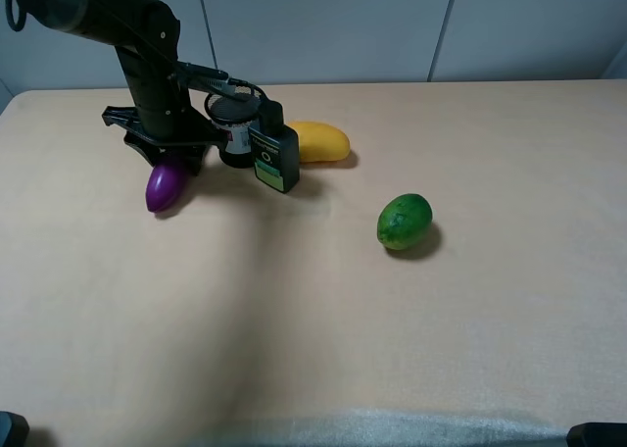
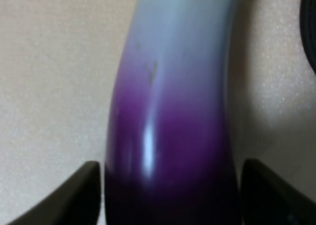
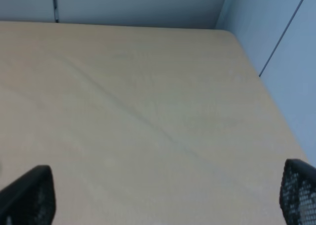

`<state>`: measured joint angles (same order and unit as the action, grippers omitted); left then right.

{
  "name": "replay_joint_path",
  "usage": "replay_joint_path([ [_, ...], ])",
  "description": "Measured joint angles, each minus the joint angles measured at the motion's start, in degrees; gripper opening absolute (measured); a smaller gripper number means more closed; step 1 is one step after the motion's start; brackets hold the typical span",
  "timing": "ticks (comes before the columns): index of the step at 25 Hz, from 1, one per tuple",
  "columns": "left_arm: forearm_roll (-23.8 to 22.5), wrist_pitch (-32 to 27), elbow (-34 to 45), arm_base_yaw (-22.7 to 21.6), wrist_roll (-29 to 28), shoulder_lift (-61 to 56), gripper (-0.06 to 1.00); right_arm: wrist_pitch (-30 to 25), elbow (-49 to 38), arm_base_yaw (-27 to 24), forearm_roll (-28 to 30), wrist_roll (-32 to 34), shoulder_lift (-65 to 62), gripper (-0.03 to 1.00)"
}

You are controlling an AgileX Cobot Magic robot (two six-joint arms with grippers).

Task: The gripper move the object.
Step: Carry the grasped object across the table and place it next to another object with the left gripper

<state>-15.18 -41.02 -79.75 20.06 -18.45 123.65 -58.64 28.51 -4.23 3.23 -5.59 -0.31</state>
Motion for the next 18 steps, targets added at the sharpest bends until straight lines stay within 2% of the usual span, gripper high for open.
replay_joint_path([
  [4, 0.00, -0.18, 0.00, 0.00, 0.00, 0.00, 0.76, 0.00, 0.00, 0.00, 0.00, 0.00, 0.00, 0.69],
  [18, 1.50, -3.08, -1.54, 0.00, -0.13, -0.90, 0.77, 0.00, 0.00, 0.00, 0.00, 0.00, 0.00, 0.69],
])
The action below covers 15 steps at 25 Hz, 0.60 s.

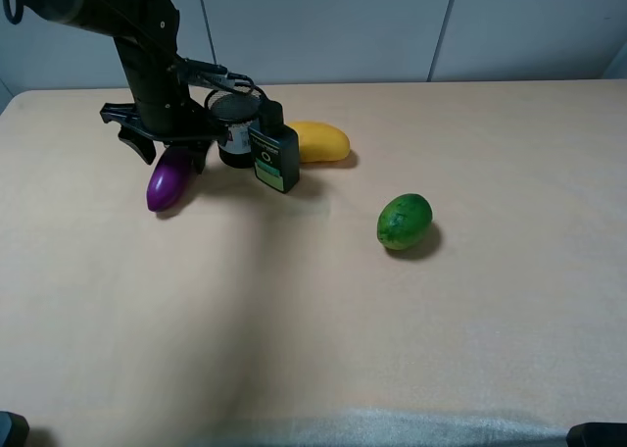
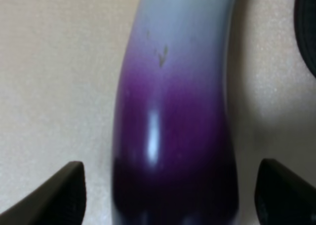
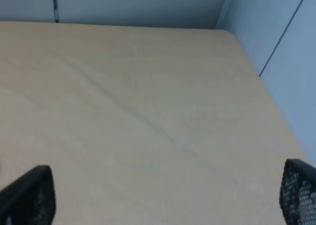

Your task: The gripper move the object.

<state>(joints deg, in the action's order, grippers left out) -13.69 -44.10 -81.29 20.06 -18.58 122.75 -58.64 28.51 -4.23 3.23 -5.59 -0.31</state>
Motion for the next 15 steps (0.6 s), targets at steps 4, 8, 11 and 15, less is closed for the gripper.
replay_joint_path([
  [4, 0.00, -0.13, -0.12, 0.00, 0.00, -2.42, 0.77, 0.00, 0.00, 0.00, 0.00, 0.00, 0.00, 0.69],
  [8, 0.05, -0.26, -0.19, 0.00, 0.00, -5.78, 0.77, 0.00, 0.00, 0.00, 0.00, 0.00, 0.00, 0.69],
  [11, 0.05, -0.67, -0.19, 0.00, 0.00, -8.82, 0.77, 0.00, 0.00, 0.00, 0.00, 0.00, 0.00, 0.69],
  [15, 0.05, -1.90, -0.19, 0.00, 0.00, -13.93, 0.77, 0.00, 0.00, 0.00, 0.00, 0.00, 0.00, 0.69],
])
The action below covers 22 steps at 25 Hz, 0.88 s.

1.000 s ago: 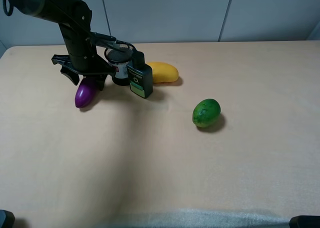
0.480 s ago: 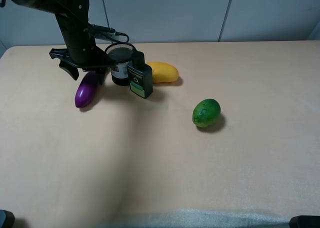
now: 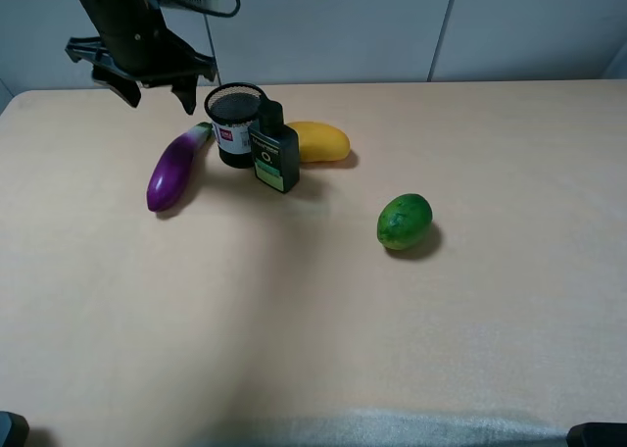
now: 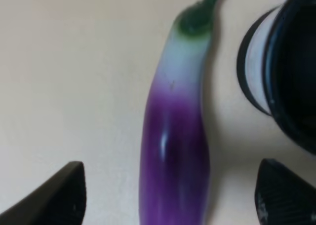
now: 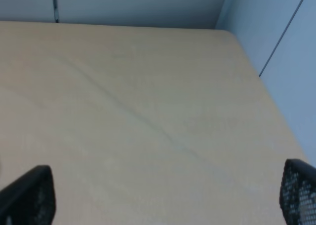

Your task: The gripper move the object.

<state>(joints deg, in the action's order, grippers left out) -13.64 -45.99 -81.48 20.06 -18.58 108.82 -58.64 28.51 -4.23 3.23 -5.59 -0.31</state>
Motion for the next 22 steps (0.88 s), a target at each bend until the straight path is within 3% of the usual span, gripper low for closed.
replay_joint_path([
  [13, -0.05, -8.01, 0.57, 3.25, 4.35, -21.05, 0.77, 0.00, 0.00, 0.00, 0.00, 0.00, 0.00, 0.69],
  [22, -0.06, -9.67, 14.52, 3.37, 5.18, -44.32, 0.77, 0.00, 0.00, 0.00, 0.00, 0.00, 0.00, 0.69],
])
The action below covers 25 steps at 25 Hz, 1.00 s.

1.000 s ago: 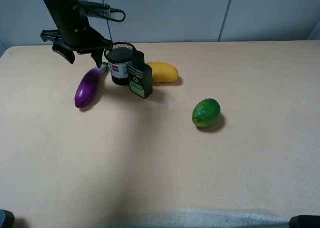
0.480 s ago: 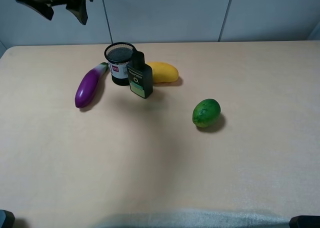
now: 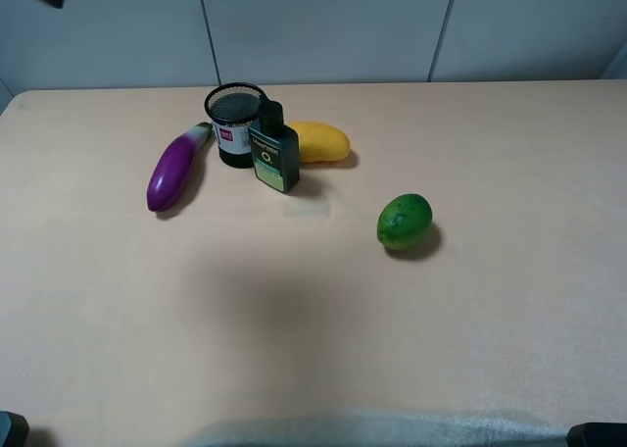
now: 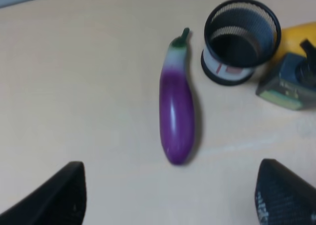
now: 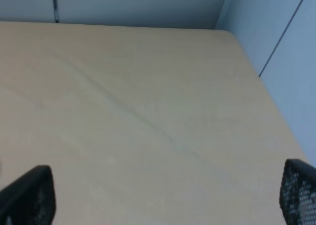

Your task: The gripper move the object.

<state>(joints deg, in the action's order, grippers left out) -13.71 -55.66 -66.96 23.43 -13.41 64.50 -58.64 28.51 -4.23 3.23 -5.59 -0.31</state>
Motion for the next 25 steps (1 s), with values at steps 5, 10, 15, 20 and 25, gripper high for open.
replay_joint_path([
  [5, 0.01, -0.70, 8.87, -0.99, 0.15, -11.65, 0.77, 0.00, 0.00, 0.00, 0.00, 0.00, 0.00, 0.69],
  [10, 0.06, -1.46, 17.11, -8.69, 0.15, -20.63, 0.77, 0.00, 0.00, 0.00, 0.00, 0.00, 0.00, 0.69],
  [15, 0.17, -2.25, 25.60, -13.97, 0.15, -30.29, 0.77, 0.00, 0.00, 0.00, 0.00, 0.00, 0.00, 0.69],
  [20, 3.31, -3.37, 32.19, -15.74, 0.97, -40.82, 0.77, 0.00, 0.00, 0.00, 0.00, 0.00, 0.00, 0.69],
  [25, 5.70, -5.73, 36.01, -19.61, 6.38, -49.97, 0.77, 0.00, 0.00, 0.00, 0.00, 0.00, 0.00, 0.69],
])
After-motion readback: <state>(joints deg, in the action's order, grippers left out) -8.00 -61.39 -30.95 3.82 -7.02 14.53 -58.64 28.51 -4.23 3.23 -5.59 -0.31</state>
